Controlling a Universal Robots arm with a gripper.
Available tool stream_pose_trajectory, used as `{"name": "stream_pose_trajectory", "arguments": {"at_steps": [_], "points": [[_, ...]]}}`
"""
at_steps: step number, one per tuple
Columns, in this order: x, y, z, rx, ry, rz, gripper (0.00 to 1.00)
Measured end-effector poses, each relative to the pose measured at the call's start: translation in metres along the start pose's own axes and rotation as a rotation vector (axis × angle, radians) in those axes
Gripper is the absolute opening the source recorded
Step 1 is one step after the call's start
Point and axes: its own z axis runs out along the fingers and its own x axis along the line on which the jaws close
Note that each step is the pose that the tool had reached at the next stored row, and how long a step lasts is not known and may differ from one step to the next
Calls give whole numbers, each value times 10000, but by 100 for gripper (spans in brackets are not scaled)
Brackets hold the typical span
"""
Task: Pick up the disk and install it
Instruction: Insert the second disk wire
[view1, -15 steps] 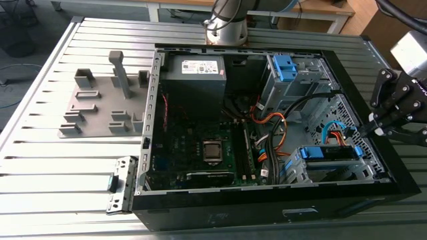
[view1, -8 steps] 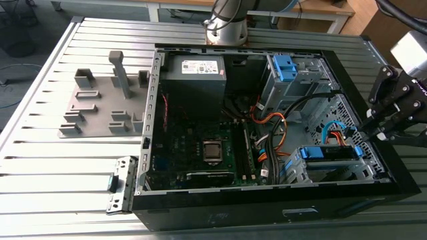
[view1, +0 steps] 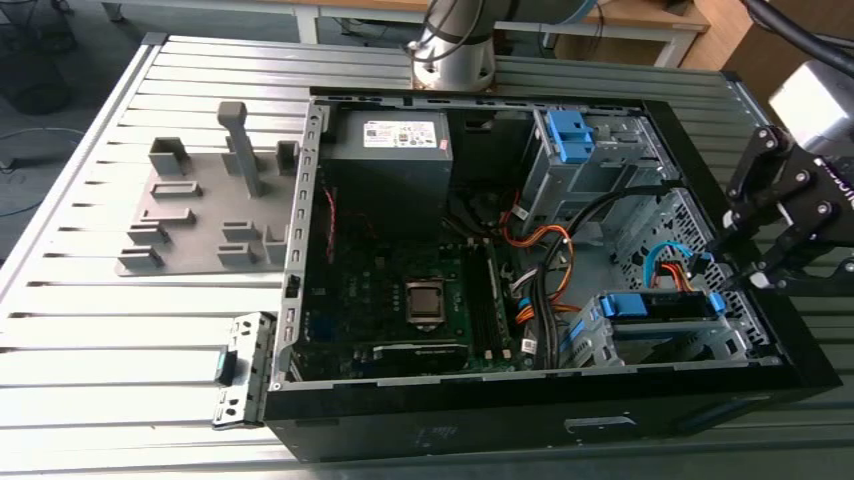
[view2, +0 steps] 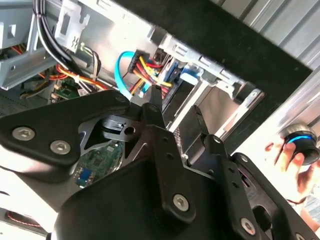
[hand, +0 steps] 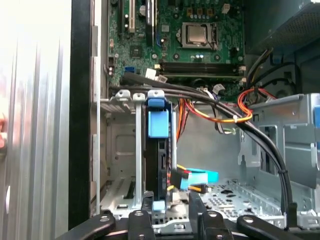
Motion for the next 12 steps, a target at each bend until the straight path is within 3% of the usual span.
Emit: {"name": "stream_pose_trajectory", "arguments": {"at_steps": [7, 12], "points": [[-1, 177, 10, 30, 0, -1, 41], [-1, 180, 10, 29, -2, -1, 41]]}}
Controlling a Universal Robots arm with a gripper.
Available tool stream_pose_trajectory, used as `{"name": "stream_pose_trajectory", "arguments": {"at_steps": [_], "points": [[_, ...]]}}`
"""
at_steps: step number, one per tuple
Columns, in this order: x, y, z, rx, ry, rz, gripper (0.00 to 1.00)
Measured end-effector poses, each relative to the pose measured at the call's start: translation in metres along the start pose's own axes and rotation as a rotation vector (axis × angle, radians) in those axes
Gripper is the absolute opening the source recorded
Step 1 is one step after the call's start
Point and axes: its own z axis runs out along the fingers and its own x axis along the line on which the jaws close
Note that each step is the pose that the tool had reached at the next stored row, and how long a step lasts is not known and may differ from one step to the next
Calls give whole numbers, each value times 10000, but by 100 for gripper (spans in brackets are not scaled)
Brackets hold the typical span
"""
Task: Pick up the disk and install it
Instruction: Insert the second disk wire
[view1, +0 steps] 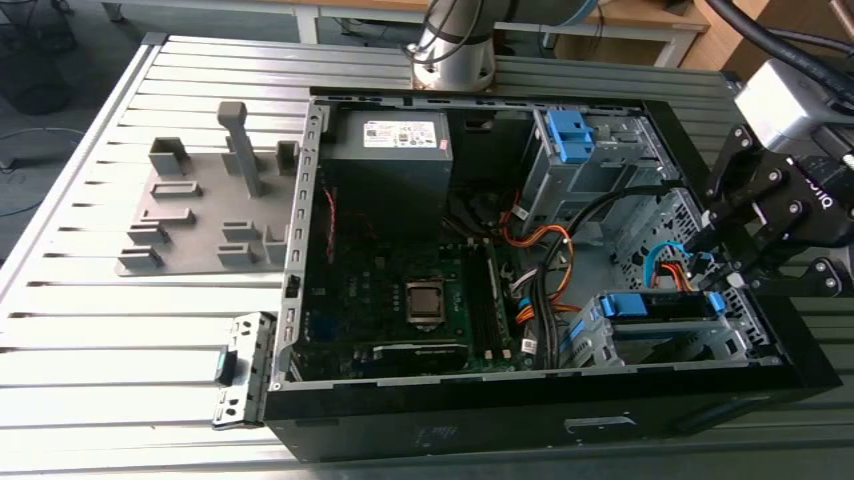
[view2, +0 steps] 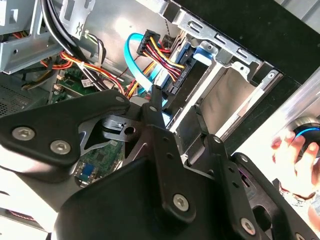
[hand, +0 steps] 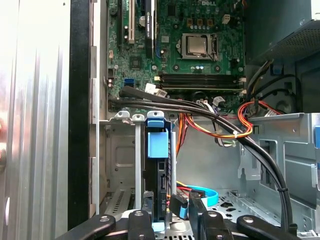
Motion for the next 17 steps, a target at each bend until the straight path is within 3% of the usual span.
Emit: {"name": "stream_pose_trajectory", "arguments": {"at_steps": [12, 17], "points": [[0, 0, 0, 0, -7, -1, 40], [0, 0, 0, 0, -8, 0, 16]]}}
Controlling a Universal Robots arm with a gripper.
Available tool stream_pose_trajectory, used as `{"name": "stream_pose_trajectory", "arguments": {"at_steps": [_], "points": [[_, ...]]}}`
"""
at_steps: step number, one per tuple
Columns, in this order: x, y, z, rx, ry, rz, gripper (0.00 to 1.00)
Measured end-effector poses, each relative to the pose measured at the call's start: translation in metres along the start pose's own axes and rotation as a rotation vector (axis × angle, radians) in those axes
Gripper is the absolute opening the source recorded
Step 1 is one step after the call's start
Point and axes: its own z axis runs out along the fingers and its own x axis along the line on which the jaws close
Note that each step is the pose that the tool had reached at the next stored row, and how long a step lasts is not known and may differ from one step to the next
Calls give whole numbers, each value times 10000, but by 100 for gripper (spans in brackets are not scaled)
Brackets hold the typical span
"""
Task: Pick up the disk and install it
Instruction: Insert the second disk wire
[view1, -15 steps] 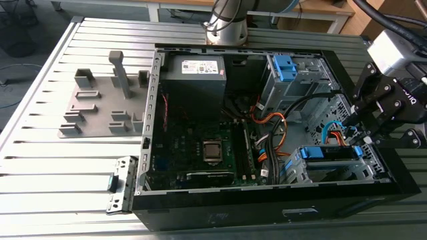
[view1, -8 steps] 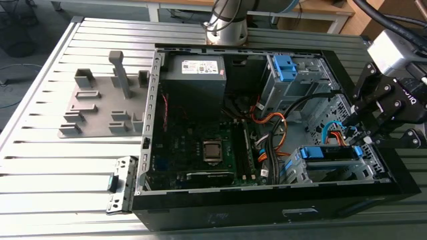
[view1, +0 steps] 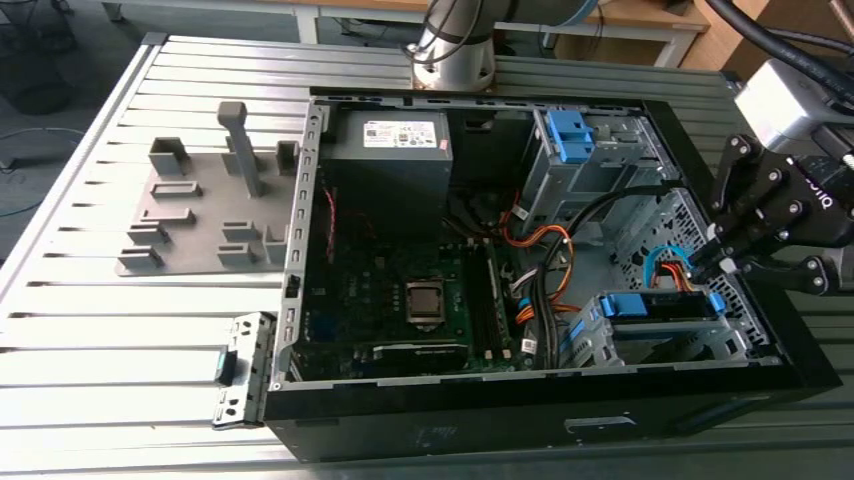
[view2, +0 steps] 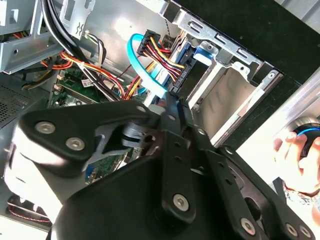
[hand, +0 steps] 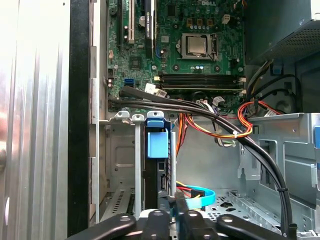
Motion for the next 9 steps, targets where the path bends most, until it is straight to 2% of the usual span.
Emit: {"name": "stream_pose_trajectory", "arguments": {"at_steps": [1, 2, 9], "points": [[0, 0, 0, 0, -1, 0, 16], [0, 0, 0, 0, -1, 0, 11], [0, 0, 0, 0, -4, 0, 11]]}}
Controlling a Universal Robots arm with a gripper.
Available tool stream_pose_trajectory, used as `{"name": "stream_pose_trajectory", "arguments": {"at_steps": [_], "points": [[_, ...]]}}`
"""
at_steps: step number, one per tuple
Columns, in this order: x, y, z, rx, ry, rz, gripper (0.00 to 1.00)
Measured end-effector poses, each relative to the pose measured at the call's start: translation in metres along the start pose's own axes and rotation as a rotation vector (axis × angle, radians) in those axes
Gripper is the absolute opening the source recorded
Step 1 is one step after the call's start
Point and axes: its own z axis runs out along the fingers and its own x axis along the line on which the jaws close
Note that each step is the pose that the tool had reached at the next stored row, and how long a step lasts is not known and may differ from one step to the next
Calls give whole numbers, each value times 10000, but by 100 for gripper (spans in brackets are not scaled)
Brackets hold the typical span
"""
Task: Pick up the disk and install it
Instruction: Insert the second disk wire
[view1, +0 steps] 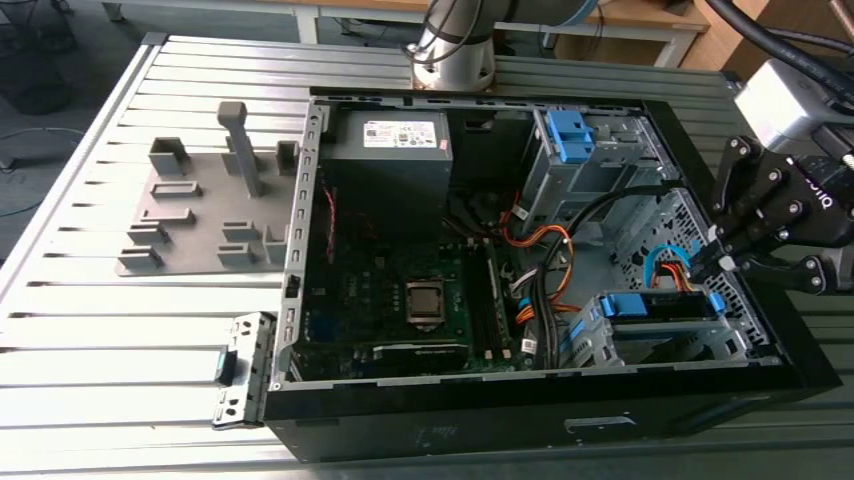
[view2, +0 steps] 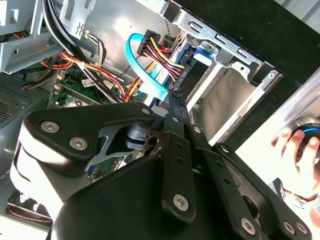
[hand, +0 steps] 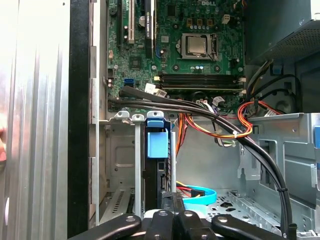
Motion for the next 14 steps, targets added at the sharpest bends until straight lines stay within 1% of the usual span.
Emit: {"name": "stream_pose_trajectory", "arguments": {"at_steps": [1, 2, 4, 5, 13, 14], "points": [[0, 0, 0, 0, -1, 0, 11], [0, 0, 0, 0, -1, 0, 17], [0, 0, 0, 0, -2, 0, 17], [0, 0, 0, 0, -2, 0, 24], [0, 0, 0, 0, -5, 0, 25], [0, 0, 0, 0, -6, 0, 31]]}}
